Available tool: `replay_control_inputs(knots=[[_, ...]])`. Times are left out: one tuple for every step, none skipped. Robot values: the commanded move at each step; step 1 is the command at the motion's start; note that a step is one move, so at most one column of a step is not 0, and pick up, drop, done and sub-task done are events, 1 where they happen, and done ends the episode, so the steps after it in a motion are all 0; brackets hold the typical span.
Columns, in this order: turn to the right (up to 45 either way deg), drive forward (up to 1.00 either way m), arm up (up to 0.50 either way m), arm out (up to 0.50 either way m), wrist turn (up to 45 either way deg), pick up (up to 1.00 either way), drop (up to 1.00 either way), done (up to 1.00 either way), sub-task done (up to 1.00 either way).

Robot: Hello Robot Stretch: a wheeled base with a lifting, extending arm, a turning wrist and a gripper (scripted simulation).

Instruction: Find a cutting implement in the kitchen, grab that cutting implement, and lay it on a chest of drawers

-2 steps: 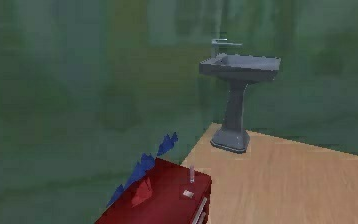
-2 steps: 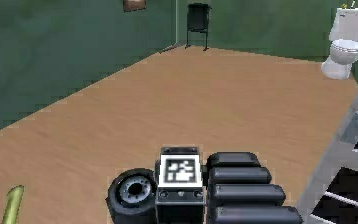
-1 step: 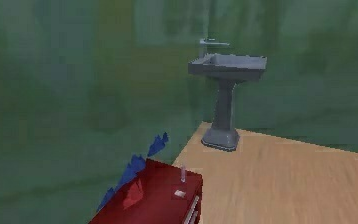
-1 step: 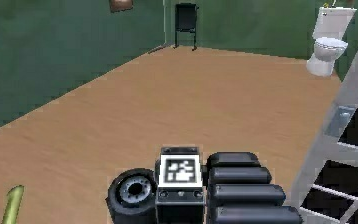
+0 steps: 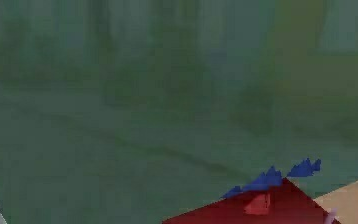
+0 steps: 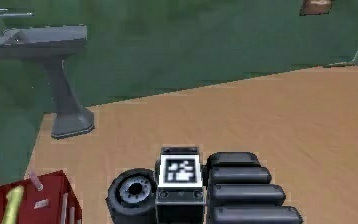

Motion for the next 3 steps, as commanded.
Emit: replay_control_inputs(knots=[[-45.0,0.00,0.00,0.00,0.0,0.00,0.00,0.00,0.00],[-45.0,0.00,0.00,0.00,0.0,0.00,0.00,0.00,0.00],[-27.0,0.00,0.00,0.00,0.0,0.00,0.00,0.00,0.00]])
